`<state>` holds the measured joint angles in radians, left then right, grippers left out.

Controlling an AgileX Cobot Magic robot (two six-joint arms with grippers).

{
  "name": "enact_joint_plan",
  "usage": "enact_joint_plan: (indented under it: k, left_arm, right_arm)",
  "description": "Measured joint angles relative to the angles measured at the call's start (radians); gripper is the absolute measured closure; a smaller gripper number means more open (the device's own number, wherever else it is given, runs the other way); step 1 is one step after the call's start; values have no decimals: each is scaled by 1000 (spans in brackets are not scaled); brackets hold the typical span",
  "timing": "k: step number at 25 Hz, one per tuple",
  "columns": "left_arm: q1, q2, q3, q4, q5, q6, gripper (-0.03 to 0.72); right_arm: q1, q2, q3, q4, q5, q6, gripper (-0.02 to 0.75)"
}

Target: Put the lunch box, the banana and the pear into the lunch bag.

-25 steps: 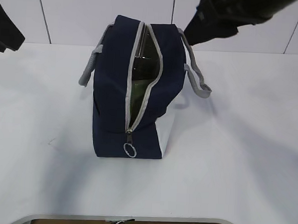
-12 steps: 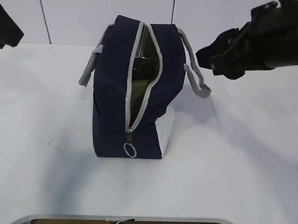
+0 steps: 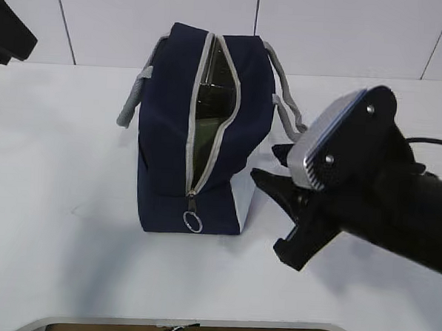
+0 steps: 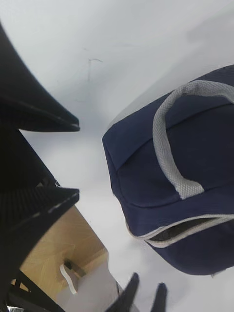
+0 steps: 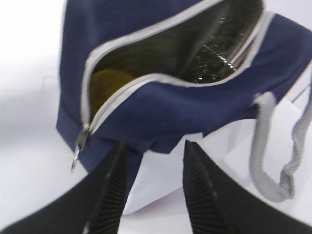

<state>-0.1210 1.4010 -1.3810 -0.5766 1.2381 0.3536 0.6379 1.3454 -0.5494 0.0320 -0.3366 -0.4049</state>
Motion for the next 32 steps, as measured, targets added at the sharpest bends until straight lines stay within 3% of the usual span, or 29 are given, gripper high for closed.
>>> enact_joint_plan:
  k: [9,17,24,32]
  left_arm:
    - [0,0,0,0,0,0,409]
    - [0,0,0,0,0,-2,414]
    - [0,0,0,-7,0,-4,414]
    - [0,0,0,-9,0,-4,415]
  right_arm:
    - [2,121,84,-82,-292,255,415]
    - [2,291,84,-228,-402,480,415]
    - [2,391,84,-288,-541,518,415]
    - [2,472,77,-320,-597,520,415]
